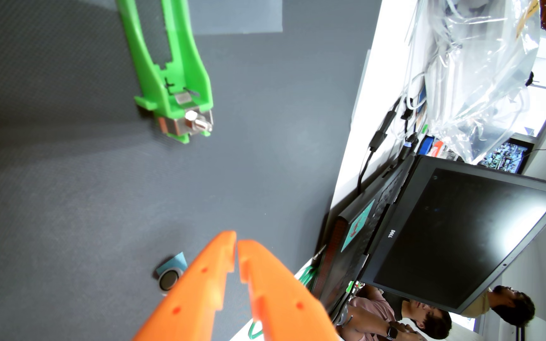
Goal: Insert Battery
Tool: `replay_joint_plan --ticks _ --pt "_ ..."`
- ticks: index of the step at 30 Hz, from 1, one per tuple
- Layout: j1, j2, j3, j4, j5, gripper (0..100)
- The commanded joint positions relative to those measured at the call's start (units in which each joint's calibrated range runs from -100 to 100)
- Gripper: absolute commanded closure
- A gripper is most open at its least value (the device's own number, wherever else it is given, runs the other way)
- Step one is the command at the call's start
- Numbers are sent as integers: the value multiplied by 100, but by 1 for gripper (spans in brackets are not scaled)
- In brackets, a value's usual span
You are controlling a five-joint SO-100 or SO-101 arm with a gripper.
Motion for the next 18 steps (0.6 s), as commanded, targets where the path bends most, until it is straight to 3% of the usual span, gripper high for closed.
replay_joint_plan --ticks 1,9,18 --pt "35 -33 -25 21 -5 98" --pt "-12 1 -448 97 201 99" --pt "47 26 -2456 1367 232 99"
